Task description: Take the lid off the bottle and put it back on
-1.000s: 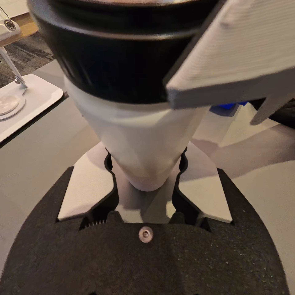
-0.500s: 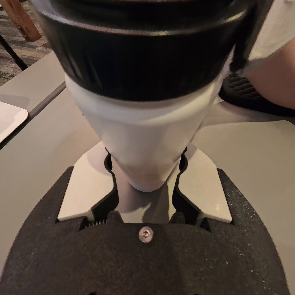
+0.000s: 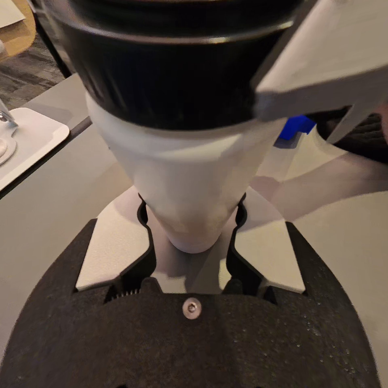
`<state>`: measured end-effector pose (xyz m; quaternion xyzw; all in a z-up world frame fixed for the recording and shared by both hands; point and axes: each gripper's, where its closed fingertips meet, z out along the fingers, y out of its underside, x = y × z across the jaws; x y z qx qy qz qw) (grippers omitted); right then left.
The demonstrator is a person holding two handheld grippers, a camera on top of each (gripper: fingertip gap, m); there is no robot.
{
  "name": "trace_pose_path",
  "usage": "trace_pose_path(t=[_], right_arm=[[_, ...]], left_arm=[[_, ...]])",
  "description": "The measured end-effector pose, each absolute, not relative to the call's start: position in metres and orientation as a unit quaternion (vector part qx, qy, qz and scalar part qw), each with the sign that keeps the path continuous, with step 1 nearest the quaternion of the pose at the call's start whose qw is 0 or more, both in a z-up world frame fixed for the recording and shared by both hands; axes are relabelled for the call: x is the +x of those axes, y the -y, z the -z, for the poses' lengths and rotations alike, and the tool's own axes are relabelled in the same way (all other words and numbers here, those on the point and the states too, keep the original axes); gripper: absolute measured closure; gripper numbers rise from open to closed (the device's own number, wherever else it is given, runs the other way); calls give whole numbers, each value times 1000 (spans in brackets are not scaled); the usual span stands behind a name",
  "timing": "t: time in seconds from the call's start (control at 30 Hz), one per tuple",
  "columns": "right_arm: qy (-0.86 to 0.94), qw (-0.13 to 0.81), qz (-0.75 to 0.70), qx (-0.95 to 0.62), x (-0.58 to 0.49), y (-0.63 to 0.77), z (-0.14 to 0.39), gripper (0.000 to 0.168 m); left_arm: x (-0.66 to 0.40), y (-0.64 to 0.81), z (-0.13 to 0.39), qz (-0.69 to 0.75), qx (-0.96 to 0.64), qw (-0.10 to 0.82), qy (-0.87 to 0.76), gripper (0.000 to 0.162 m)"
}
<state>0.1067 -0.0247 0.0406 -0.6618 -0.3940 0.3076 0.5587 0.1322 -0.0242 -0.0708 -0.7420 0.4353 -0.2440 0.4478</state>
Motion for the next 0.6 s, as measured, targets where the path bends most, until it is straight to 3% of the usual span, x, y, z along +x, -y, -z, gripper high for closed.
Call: trace_pose_path(t=[0.13, 0.23, 0.27, 0.5, 0.6], right_arm=[[444, 503, -388, -632, 115, 28, -40, 88], [451, 507, -431, -594, 119, 32, -48, 95], [461, 511, -433, -582, 119, 35, -50, 106], [519, 502, -383, -576, 118, 45, -43, 90], [518, 509, -364, -583, 116, 41, -39, 96]], left_arm=[[134, 27, 71, 255, -733, 443, -448, 78], [138, 30, 71, 266, -725, 437, -462, 78], [139, 33, 71, 269, -720, 435, -469, 78], [143, 37, 71, 272, -714, 432, -479, 78], [143, 38, 71, 272, -713, 432, -480, 78]])
